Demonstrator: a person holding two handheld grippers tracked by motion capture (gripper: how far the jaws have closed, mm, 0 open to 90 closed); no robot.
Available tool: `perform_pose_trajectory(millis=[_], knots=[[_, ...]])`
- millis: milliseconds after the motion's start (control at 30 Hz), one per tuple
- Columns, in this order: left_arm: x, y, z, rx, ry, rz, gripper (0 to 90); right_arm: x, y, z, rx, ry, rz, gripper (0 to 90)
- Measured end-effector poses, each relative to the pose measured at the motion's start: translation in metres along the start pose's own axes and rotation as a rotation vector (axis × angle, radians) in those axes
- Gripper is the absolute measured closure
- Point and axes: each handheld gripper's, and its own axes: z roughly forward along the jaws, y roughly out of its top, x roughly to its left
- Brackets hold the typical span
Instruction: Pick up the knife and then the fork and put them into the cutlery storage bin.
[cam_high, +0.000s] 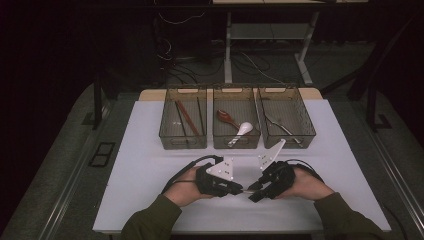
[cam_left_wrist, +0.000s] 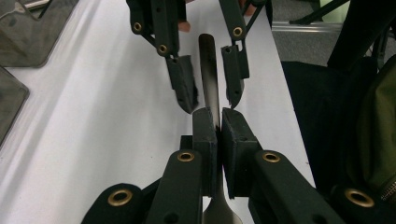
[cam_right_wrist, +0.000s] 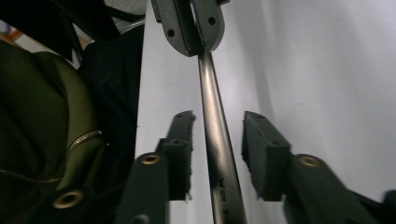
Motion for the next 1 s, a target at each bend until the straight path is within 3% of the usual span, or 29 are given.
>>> perform_pose_trajectory(millis=[100, 300, 500, 600, 700, 800, 1000], knots=[[0.000, 0.001, 0.001, 0.002, -0.001, 0.016, 83.8, 0.000, 0.000, 0.003, 0.015, 0.017, -0.015, 75.7], [0.000, 0.000, 0.002, 0.007, -0.006, 0.025, 85.9, 0.004, 0.002, 0.005, 0.046, 0.015, -0.068, 85.5], [0.001, -0.003, 0.004, 0.002, -0.002, 0.009, 82.5, 0.006, 0.002, 0.007, 0.052, 0.014, -0.052, 85.7], [0.003, -0.007, 0.002, -0.032, 0.012, -0.033, 68.3, 0.005, 0.002, 0.007, 0.053, -0.008, -0.047, 85.7], [0.006, -0.014, -0.004, -0.070, 0.041, -0.083, 56.5, 0.003, -0.001, 0.004, 0.059, -0.060, -0.053, 85.6], [0.006, -0.025, -0.012, -0.114, 0.095, -0.167, 51.2, 0.001, -0.005, 0.000, 0.059, -0.101, -0.033, 85.6], [0.001, -0.047, -0.033, -0.161, 0.223, -0.247, 39.8, -0.005, -0.015, -0.012, 0.044, -0.191, -0.011, 85.5]])
